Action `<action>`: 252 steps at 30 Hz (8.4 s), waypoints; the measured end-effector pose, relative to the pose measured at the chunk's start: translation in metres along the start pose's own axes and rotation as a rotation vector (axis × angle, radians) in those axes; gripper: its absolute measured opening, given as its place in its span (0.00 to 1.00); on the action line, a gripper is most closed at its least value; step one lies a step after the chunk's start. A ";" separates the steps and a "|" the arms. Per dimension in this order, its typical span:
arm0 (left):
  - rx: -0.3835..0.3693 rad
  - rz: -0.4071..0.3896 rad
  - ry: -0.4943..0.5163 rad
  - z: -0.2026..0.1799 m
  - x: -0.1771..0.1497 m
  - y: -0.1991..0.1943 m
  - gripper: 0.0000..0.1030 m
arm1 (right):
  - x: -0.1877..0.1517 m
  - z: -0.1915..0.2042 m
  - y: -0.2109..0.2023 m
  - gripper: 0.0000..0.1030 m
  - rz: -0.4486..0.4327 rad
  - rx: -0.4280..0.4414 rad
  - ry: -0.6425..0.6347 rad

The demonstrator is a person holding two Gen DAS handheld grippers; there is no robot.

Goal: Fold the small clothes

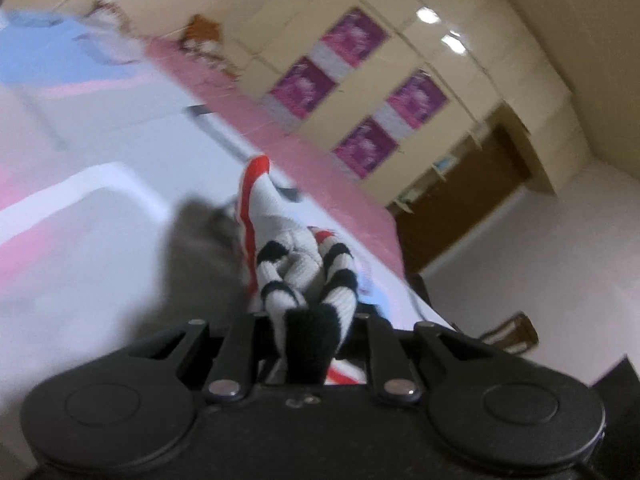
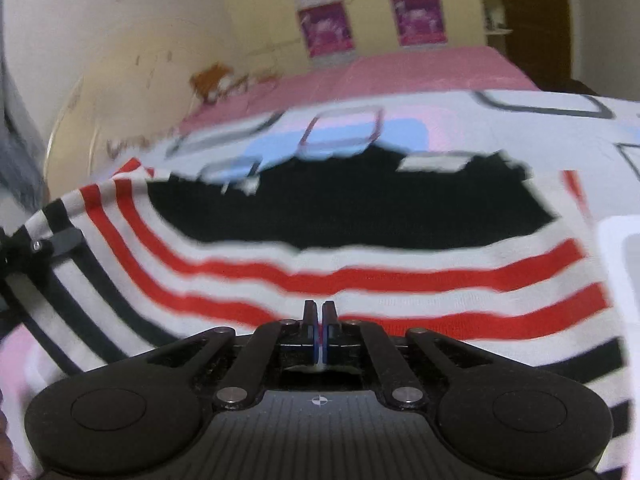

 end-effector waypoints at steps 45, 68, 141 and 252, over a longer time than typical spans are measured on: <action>-0.235 0.418 0.521 -0.111 -0.113 0.117 0.41 | 0.025 -0.137 -0.059 0.20 -0.018 -0.065 0.098; -0.307 0.424 0.677 -0.132 -0.106 0.144 0.43 | 0.070 -0.179 -0.011 0.09 -0.041 -0.045 0.288; -0.168 0.329 0.716 -0.126 -0.104 0.108 0.84 | 0.086 -0.153 -0.030 0.67 -0.010 -0.080 0.056; -0.181 0.375 0.639 0.084 0.023 -0.064 0.31 | -0.046 0.168 -0.006 0.15 0.192 0.037 -0.344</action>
Point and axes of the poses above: each gripper's, at about its wrist camera, not at the fingertips, and y roughly the way its jaws point, z to its left, x to its top, the point moved 2 cm from there along y, roughly the way its jaws point, and after that the axes turned 14 degrees about -z, right-handed, at the moved point
